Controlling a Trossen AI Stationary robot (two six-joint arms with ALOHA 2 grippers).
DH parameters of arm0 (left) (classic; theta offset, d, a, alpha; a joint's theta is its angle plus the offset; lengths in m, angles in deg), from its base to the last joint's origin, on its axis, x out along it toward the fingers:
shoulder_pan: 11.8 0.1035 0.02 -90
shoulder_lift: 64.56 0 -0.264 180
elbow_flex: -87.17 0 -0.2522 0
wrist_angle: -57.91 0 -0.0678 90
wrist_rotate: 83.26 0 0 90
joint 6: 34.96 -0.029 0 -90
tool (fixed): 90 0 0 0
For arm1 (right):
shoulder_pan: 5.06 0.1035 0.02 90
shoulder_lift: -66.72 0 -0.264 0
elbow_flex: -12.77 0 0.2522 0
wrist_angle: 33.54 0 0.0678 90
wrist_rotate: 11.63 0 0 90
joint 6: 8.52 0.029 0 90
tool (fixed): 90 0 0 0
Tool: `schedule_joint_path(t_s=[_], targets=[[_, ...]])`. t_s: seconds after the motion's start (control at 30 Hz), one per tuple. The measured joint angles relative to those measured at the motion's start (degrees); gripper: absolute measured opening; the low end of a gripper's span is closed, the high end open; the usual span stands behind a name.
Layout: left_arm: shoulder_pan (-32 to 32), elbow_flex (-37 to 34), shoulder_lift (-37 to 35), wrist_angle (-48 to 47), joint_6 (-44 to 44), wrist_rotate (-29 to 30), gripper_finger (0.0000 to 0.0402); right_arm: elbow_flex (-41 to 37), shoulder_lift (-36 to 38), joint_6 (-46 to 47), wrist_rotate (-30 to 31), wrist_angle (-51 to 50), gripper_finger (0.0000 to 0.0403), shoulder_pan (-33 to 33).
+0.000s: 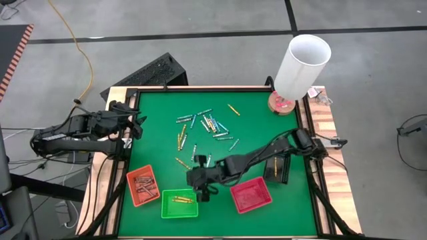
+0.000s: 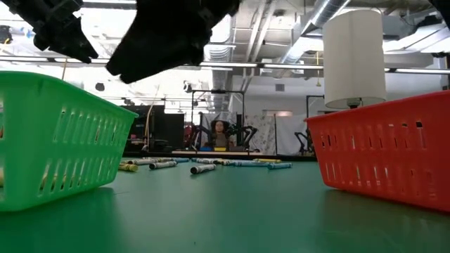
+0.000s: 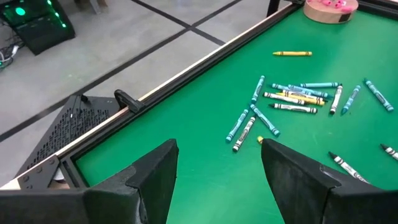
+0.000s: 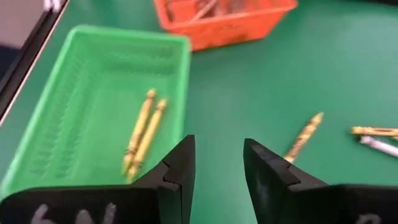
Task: Sort crayons
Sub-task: Put the yellow crayon into the green bin
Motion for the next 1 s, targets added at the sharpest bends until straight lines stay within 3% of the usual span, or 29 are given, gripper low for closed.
schedule_joint_path(t_s=[0.2,0.37,0.43,0.5,0.6,0.7,1.0], targets=[[0.01,0.0,-0.02,-0.07,0.08,-1.42,0.0223,9.91,-5.27,-0.26,0.45,-6.96,0.0132,2.4],[0.01,0.0,0.0,-0.13,1.2,-5.26,0.0223,14.61,-4.63,5.84,14.79,-19.22,0.013,3.86],[0.01,0.0,-0.02,-0.17,1.55,-6.06,0.0223,16.28,-3.21,12.62,21.05,-27.99,0.0127,4.13],[0.01,0.0,0.0,-0.17,1.6,-6.67,0.0223,18.0,-1.38,21.31,23.57,-36.72,0.0124,4.29],[0.01,0.0,0.0,-0.13,1.62,-6.81,0.0223,18.72,1.04,33.91,23.91,-50.99,0.0121,4.25],[0.01,0.0,0.0,-0.09,1.64,-6.4,0.0223,18.72,1.87,39.91,24.28,-58.13,0.0121,4.18],[0.01,0.0,-0.02,-0.15,1.64,-6.44,0.0223,18.61,1.38,34.69,21.41,-55.72,0.0121,-0.25]])
